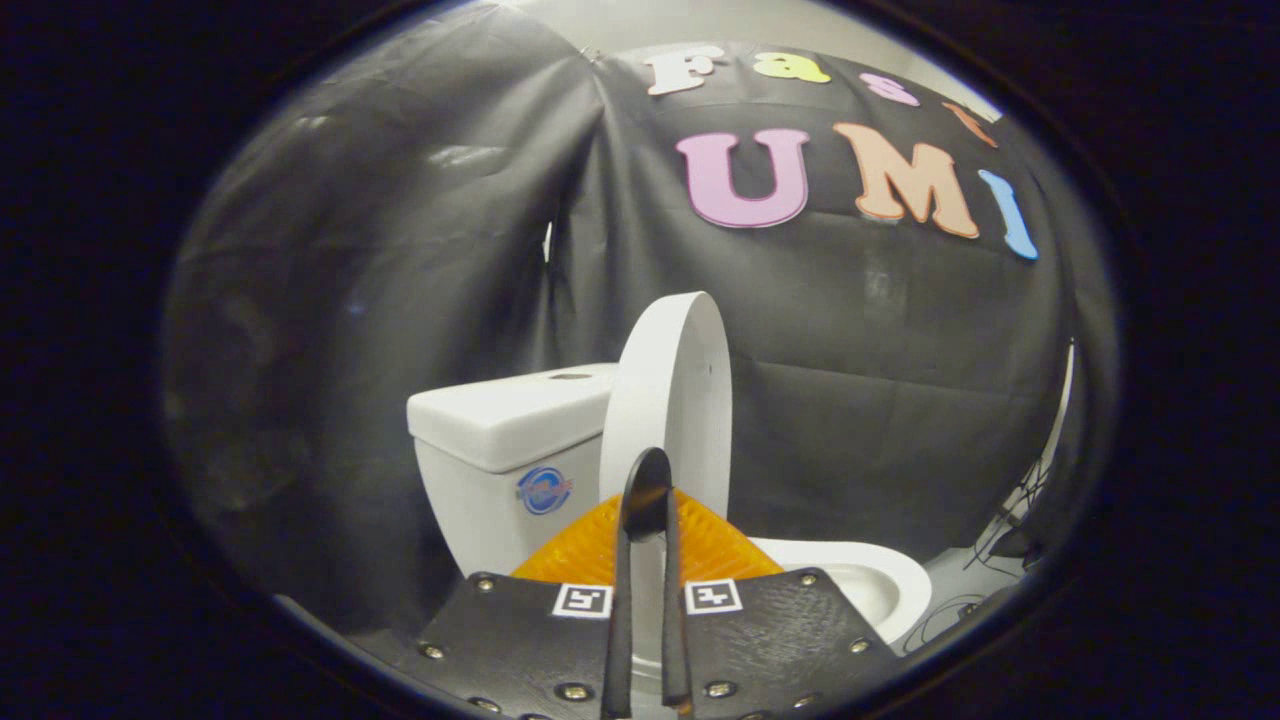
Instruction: Open the toilet lid.
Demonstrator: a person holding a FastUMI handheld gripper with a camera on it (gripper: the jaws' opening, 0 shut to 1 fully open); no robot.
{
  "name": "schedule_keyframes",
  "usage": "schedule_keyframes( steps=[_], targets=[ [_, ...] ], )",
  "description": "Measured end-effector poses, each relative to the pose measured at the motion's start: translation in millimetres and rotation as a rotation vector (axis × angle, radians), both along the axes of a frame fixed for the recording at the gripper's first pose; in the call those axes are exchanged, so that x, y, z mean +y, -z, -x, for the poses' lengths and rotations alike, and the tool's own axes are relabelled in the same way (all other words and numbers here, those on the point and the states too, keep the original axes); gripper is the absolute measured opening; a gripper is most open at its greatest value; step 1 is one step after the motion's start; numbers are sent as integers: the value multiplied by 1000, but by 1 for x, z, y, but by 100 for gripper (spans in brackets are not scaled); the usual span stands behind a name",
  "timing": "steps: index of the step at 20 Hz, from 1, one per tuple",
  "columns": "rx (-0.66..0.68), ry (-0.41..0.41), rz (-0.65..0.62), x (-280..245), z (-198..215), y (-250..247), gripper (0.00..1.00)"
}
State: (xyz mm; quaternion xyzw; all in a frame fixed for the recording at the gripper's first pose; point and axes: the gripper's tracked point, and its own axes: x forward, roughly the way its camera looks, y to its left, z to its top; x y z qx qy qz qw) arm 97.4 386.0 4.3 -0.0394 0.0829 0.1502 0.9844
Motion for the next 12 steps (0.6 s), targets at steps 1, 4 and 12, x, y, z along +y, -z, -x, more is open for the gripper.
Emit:
schedule_keyframes(
  steps=[1,4,12],
  targets=[
    [12,-9,6,10,-2,2,12],
    [15,-9,57,31,-2,3,12],
    [-2,-13,143,32,4,6,14]
  ],
)
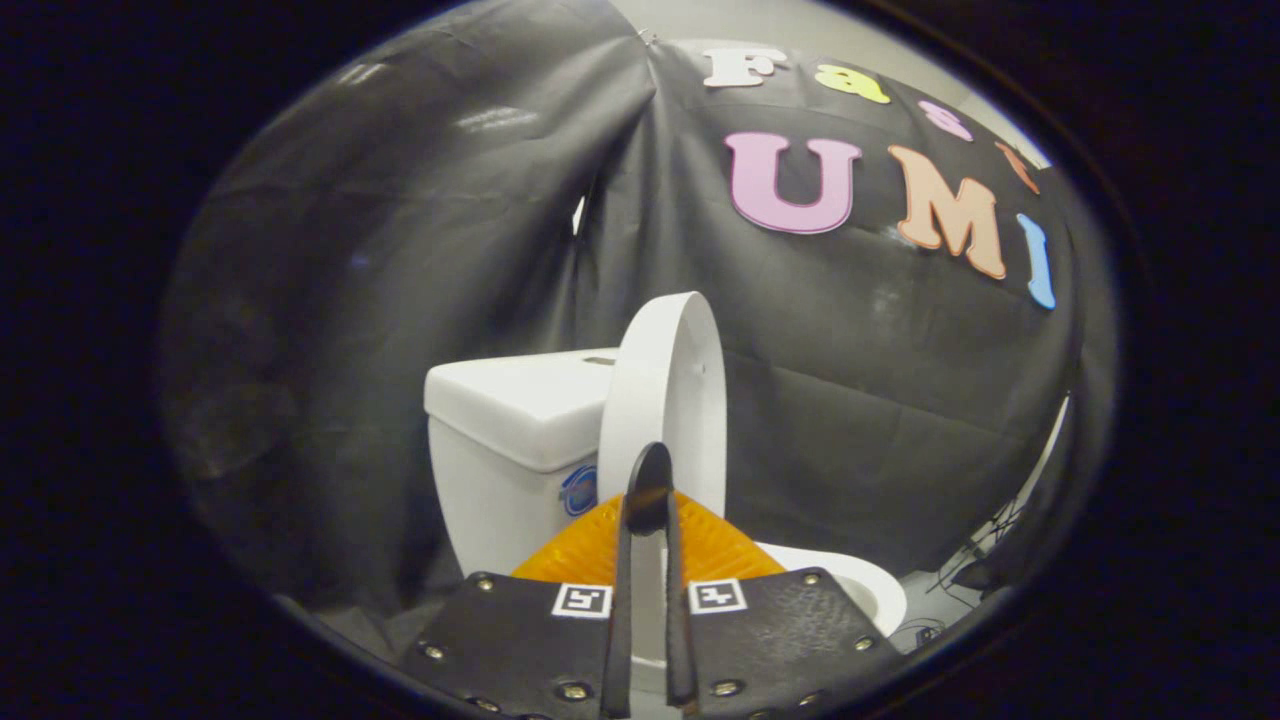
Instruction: Open the toilet lid.
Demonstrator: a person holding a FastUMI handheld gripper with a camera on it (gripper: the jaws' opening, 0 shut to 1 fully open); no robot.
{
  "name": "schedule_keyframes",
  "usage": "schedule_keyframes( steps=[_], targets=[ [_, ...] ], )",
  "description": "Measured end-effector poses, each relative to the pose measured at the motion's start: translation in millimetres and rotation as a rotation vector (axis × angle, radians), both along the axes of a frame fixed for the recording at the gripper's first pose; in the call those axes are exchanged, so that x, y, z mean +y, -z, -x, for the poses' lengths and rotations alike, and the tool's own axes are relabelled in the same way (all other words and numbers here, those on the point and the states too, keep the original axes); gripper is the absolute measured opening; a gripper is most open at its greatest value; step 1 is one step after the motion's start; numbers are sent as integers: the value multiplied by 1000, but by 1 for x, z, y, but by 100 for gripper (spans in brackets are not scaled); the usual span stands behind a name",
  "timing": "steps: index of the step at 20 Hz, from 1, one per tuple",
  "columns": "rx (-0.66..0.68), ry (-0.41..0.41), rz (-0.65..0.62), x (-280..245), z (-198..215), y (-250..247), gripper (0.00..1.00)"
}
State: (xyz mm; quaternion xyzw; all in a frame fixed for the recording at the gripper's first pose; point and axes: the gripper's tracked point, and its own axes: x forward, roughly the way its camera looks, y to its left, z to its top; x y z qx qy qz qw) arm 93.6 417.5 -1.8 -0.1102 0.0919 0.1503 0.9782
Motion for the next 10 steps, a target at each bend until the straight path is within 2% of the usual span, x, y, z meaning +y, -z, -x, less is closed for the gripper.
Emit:
schedule_keyframes(
  steps=[2,4,5,10],
  targets=[
    [-10,-22,-4,-7,9,-8,26],
    [-37,-9,-23,-25,22,-24,39],
    [-37,-1,-40,-35,27,-29,41],
    [-1,61,-136,-114,45,-45,85]
  ],
)
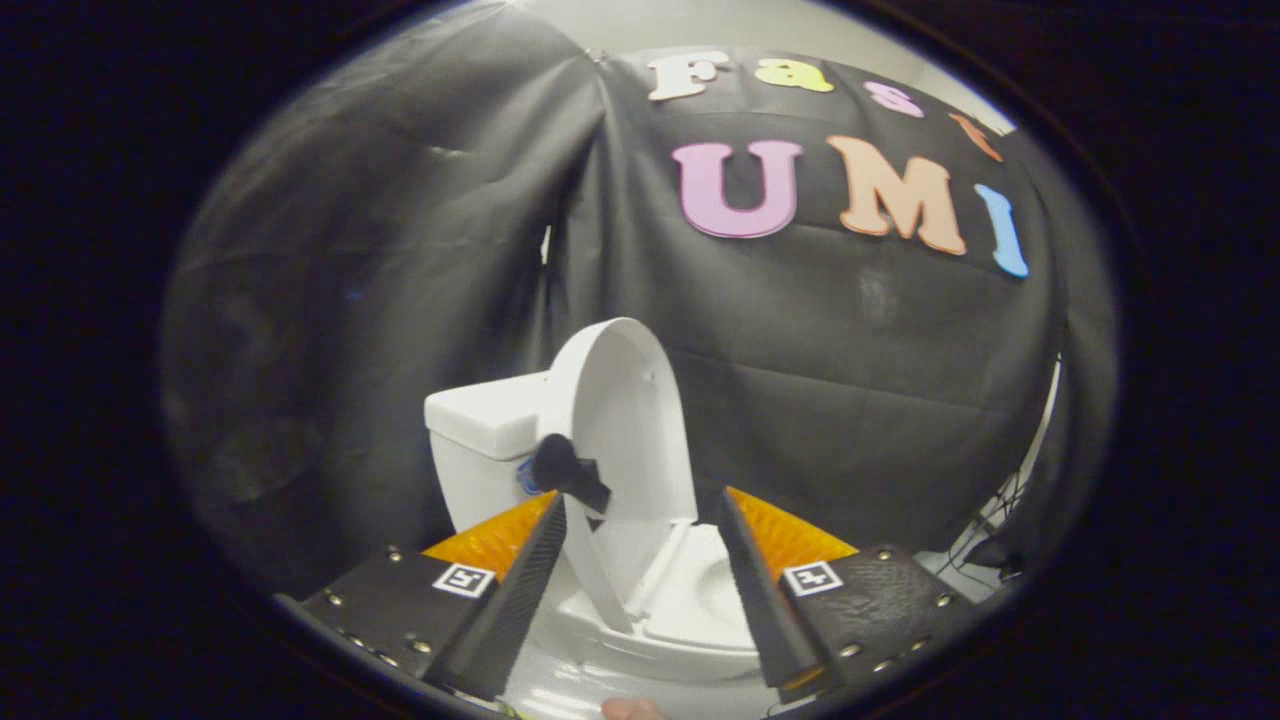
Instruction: Open the toilet lid.
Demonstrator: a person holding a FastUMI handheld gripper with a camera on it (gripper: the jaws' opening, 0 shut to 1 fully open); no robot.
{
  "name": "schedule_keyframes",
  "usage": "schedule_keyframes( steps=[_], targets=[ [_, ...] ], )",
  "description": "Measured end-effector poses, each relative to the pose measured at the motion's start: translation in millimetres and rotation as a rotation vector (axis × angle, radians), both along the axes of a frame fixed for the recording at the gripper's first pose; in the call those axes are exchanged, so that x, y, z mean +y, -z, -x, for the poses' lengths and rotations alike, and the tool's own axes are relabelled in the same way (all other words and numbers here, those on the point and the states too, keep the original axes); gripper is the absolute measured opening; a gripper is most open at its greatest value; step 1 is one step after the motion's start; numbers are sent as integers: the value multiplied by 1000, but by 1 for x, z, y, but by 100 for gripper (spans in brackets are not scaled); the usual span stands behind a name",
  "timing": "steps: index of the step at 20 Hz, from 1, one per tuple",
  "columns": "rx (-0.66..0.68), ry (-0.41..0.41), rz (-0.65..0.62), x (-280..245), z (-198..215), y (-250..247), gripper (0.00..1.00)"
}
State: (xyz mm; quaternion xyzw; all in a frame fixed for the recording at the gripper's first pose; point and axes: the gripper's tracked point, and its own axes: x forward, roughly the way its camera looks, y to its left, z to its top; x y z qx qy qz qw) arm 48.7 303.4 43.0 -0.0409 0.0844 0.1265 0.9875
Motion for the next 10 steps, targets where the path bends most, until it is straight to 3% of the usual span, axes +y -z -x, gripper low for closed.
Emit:
schedule_keyframes(
  steps=[1,4,10],
  targets=[
    [6,13,-21,-18,1,-2,94],
    [35,89,-57,-83,1,5,96],
    [98,139,-243,-157,7,29,99]
  ],
)
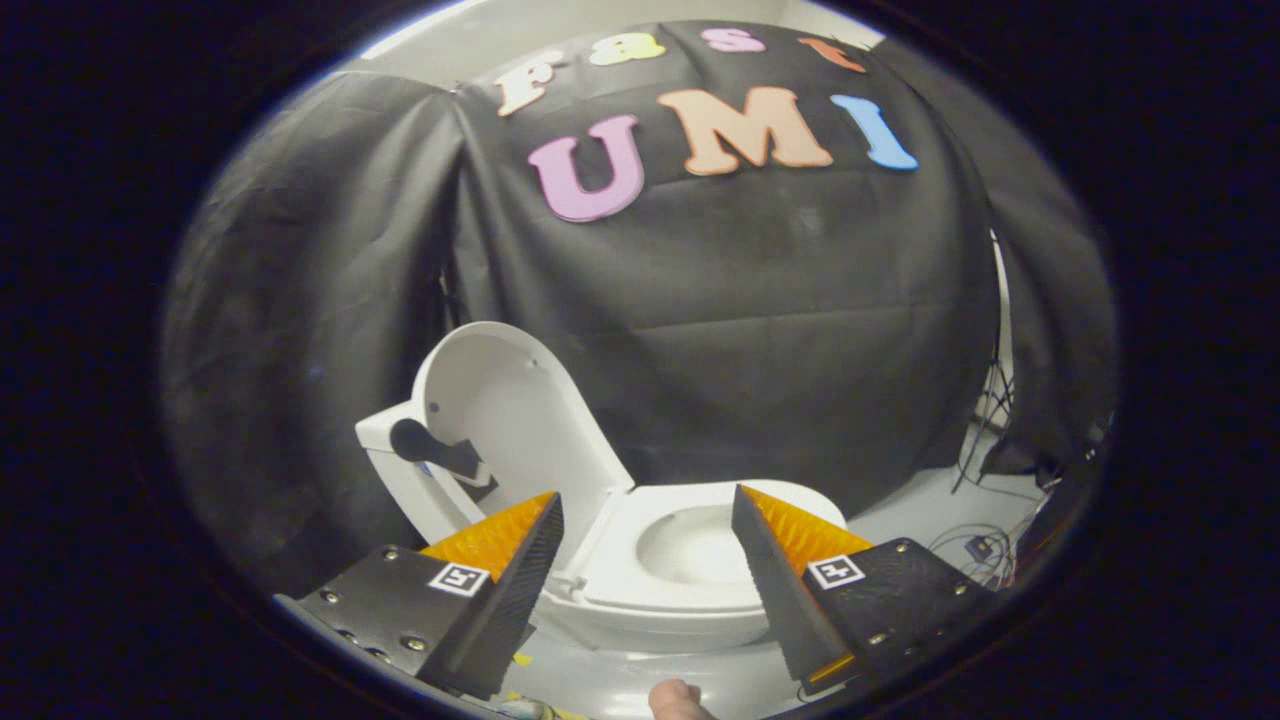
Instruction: Open the toilet lid.
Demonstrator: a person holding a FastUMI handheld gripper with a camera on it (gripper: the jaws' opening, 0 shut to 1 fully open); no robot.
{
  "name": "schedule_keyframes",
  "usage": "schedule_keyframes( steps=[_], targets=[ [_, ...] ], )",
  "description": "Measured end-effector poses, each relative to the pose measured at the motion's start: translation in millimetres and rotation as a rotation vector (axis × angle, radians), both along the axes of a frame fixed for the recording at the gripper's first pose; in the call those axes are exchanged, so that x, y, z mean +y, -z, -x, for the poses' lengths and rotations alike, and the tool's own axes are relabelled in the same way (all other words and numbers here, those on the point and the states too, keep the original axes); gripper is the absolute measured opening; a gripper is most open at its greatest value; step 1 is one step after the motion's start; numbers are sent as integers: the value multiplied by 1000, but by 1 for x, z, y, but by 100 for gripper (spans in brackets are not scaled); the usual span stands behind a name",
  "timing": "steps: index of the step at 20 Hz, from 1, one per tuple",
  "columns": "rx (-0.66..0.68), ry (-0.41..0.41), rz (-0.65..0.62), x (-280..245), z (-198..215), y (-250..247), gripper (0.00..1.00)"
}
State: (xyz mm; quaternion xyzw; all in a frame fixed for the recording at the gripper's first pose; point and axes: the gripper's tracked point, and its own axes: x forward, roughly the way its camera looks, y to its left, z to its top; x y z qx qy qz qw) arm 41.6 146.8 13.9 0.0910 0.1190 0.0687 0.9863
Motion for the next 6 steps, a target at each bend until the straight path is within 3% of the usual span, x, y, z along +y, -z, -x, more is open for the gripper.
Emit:
schedule_keyframes(
  steps=[3,6],
  targets=[
    [-83,31,80,-27,1,-21,99],
    [-101,11,152,-32,5,-21,99]
  ],
)
